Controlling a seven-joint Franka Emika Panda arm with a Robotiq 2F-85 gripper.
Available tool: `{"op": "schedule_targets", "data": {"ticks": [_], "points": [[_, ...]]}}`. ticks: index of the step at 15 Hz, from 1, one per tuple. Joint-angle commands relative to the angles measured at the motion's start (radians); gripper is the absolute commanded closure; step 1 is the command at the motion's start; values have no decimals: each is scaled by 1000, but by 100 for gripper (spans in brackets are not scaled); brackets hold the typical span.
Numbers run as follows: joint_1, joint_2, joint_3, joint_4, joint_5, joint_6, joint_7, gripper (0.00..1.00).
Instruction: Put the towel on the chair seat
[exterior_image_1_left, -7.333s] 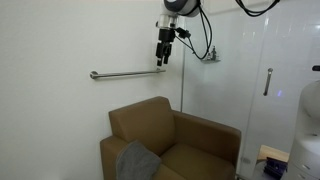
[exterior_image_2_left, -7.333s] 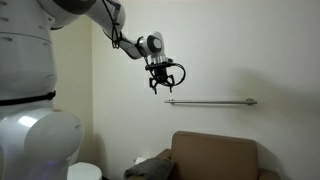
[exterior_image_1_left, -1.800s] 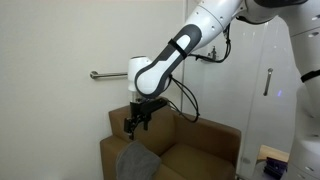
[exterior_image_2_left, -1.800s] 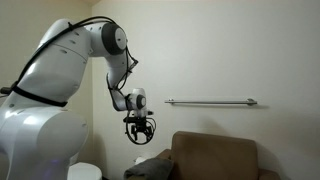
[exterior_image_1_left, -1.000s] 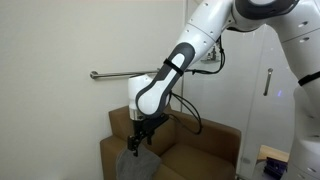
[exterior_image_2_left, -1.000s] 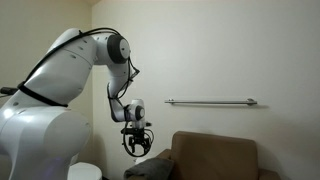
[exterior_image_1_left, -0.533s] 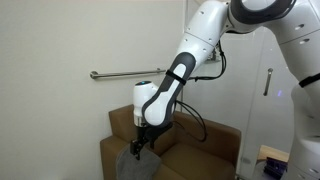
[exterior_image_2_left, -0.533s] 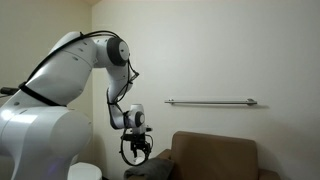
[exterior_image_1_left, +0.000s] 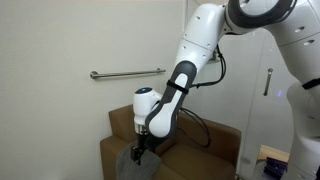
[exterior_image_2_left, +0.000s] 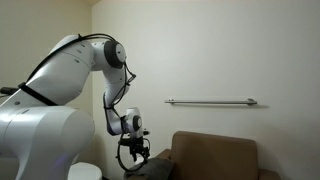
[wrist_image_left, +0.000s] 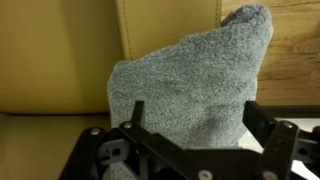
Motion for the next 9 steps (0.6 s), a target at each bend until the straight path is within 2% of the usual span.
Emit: {"op": "schedule_targets", "data": {"ticks": [1, 7, 8, 9], "points": [[39, 5, -31, -50, -10, 73, 69, 0], [66, 29, -50, -61, -11, 78, 73, 0], [71, 32, -54, -62, -11, 79, 75, 25], [72, 33, -54, -62, -9, 79, 72, 27]]}}
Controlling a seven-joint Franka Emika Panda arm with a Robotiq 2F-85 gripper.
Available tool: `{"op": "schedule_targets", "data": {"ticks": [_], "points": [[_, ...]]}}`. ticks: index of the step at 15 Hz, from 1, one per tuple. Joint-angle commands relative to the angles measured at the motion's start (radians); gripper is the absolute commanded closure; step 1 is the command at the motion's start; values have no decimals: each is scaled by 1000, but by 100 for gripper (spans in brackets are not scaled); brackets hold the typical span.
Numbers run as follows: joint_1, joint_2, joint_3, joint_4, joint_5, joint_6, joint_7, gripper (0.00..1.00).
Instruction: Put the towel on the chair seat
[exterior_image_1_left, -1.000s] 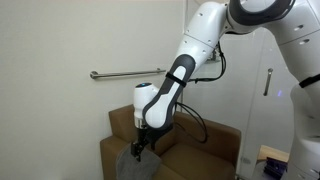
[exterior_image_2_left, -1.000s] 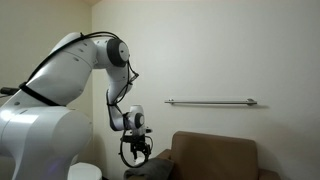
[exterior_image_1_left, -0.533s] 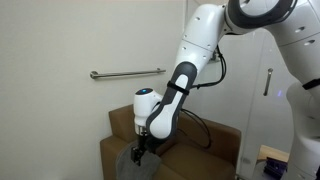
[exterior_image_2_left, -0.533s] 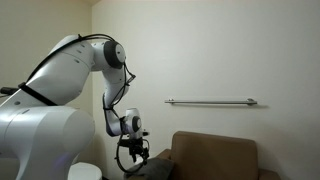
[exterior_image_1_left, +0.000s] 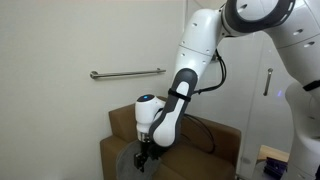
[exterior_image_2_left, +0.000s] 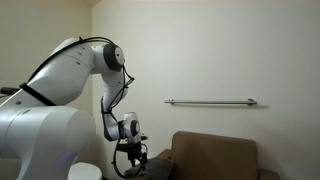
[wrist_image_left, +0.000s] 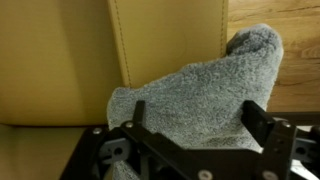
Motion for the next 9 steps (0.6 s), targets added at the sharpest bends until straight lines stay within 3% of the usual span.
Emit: {"op": "schedule_targets", "data": {"ticks": [1, 9], "points": [[20, -5, -17, -32, -9, 34, 26, 33], [18, -10, -10, -44, -6, 31, 11, 86]]}}
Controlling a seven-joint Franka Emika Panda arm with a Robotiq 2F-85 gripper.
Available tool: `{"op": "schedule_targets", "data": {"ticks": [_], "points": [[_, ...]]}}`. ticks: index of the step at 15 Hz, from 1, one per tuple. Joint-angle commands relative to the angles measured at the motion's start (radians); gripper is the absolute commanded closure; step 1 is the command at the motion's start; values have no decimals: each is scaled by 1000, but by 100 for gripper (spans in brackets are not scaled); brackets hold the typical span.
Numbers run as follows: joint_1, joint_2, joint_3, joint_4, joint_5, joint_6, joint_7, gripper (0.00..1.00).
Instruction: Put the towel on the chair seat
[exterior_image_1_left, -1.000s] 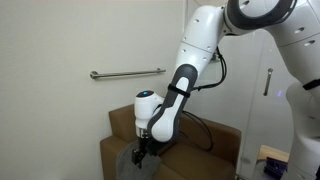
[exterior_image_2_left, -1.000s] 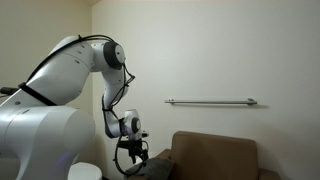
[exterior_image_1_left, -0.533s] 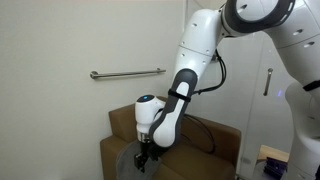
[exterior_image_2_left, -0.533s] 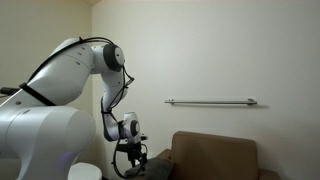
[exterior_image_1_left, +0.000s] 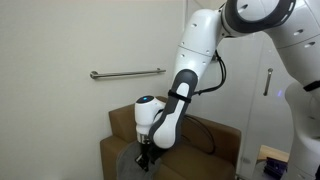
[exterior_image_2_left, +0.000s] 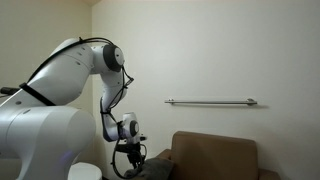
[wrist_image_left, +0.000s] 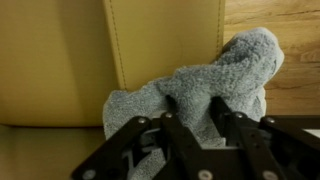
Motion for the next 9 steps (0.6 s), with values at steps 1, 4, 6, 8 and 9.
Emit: {"op": "schedule_targets", "data": {"ticks": [1, 4, 6, 8, 9], "points": [[-5, -14, 3, -42, 1, 31, 1, 92], [-19, -15, 22, -42, 9, 27, -17, 96], [-20, -19, 23, -38, 9, 1, -20, 95], [-34, -24, 37, -34, 18, -24, -35, 94], [-50, -29, 52, -32, 26, -34, -52, 94]]}}
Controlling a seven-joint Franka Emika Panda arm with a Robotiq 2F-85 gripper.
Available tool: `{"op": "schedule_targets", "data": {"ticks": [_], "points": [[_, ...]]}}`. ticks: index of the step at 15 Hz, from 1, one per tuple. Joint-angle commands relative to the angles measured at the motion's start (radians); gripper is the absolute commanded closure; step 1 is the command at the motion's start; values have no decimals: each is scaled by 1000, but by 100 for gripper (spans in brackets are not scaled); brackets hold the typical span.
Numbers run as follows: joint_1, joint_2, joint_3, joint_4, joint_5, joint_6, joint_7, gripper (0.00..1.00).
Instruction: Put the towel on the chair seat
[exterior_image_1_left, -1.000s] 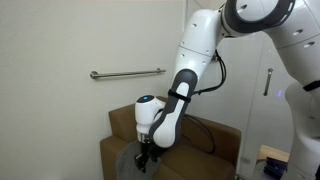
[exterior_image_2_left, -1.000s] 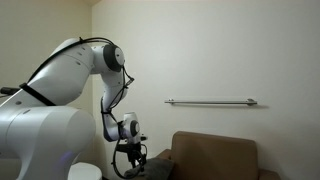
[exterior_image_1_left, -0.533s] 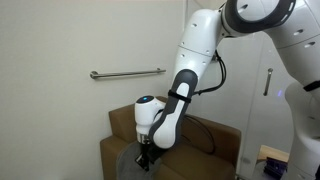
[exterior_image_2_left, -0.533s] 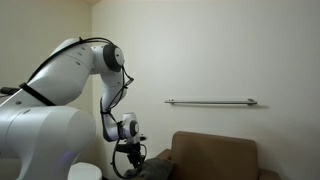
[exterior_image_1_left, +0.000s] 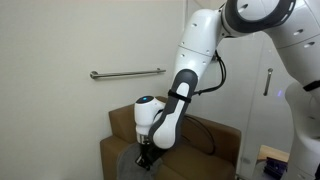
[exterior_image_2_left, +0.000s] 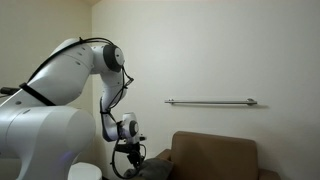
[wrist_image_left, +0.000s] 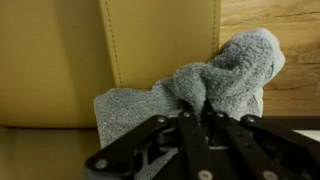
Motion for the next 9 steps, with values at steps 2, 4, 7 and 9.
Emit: {"op": "schedule_targets", "data": {"ticks": [2, 4, 7, 9], "points": [[-69, -39, 64, -29, 37, -51, -80, 94], [-105, -55, 95, -20, 49, -97, -116, 94], [-132, -75, 115, -9, 53, -155, -140, 94], [-140, -90, 118, -3, 44, -188, -142, 94]]}}
